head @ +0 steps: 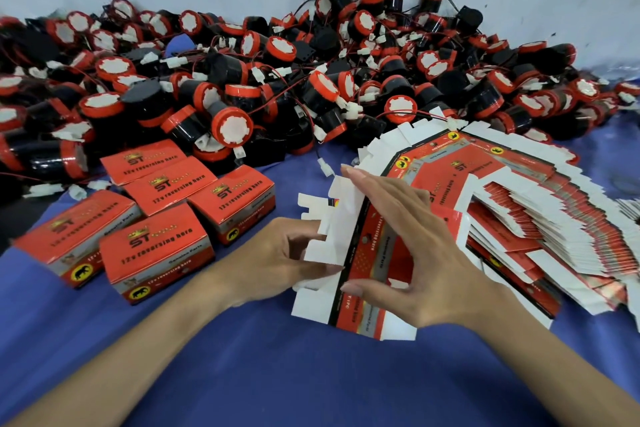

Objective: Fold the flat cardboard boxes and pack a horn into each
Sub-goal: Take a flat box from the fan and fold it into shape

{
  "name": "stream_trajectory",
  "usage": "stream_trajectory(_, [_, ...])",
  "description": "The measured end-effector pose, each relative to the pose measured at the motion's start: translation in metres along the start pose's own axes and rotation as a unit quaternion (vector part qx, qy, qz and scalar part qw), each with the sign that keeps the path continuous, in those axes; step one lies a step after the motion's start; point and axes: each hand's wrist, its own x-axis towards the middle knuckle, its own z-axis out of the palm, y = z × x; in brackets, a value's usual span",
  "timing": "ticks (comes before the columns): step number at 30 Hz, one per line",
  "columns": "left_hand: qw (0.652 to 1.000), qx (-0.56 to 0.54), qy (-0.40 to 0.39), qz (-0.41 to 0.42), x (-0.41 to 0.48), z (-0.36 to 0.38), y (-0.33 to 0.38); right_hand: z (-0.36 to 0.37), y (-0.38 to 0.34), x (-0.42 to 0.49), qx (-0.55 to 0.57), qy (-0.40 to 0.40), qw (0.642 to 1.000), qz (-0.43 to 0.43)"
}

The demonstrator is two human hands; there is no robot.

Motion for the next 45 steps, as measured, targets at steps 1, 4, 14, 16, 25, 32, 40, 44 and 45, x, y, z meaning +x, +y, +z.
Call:
stream_trajectory(1, [1.000,0.020,-0.002,0.010,0.000,0.002,0.001,0.000,0.000,0.000,0.000,0.001,1.000,-0.002])
stream_trajectory(4, [0.997,0.063,0.017,0.044,0.000,0.007,0.003,0.000,0.000,-0.001,-0.009,0.000,1.000,-0.010])
stream_trajectory(14, [0.996,0.040,0.071,0.040,-0.001,0.007,0.003,0.003,0.006,-0.002,0.006,-0.003,0.999,0.031])
stream_trajectory(16, [0.995,0.051,0.068,0.059,-0.001,0.009,0.004,0.004,0.007,-0.002,0.026,-0.004,0.998,0.050])
stream_trajectory(25, [0.985,0.082,0.108,0.104,0.000,0.009,-0.001,0.002,-0.008,0.002,0.045,-0.043,0.998,0.008])
stream_trajectory(32, [0.979,-0.027,0.190,0.064,0.001,0.003,-0.003,-0.004,-0.012,0.003,-0.075,-0.143,0.984,-0.070])
stream_trajectory(40, [0.948,0.038,0.289,0.131,0.003,0.006,-0.003,-0.005,-0.006,0.002,-0.047,-0.065,0.996,-0.048])
stream_trajectory(44, [0.935,0.177,0.245,0.187,0.000,0.008,0.000,-0.001,-0.006,0.001,-0.025,-0.030,0.998,-0.046])
stream_trajectory(45, [0.943,0.157,0.234,0.177,0.000,0.006,0.001,0.000,-0.006,0.001,-0.024,-0.021,0.998,-0.049])
